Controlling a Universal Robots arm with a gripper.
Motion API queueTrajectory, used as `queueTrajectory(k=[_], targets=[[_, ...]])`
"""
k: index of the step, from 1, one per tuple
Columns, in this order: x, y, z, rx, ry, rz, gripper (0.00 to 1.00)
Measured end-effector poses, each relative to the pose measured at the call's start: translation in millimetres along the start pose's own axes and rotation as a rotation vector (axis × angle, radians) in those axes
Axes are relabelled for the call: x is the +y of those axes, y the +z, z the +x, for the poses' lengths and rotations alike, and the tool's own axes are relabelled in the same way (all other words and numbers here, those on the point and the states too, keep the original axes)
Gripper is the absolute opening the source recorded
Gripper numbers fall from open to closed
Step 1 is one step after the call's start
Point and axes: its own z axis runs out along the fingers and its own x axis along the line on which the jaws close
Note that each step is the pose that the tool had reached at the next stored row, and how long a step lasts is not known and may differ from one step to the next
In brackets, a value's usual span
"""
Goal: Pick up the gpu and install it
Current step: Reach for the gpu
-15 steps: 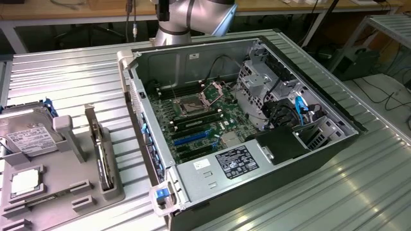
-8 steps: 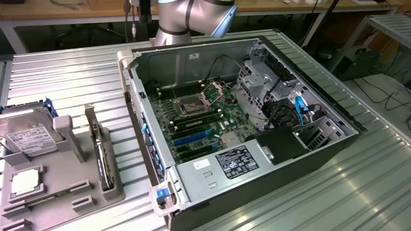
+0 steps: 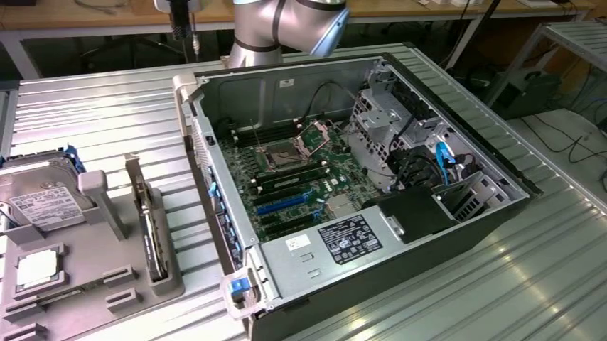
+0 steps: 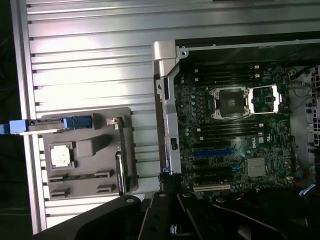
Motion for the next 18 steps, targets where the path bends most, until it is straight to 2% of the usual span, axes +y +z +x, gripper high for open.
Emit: queueTrajectory(k=[2, 4, 18], targets=[[-1.7, -0.3, 7.7, 0.0, 0.0, 0.0, 0.11], [-4.8, -0.8, 22.0, 0.0001, 0.0, 0.0, 0.11], [-17.3, -2.7, 76.6, 0.0001, 0.0, 0.0001, 0.11]])
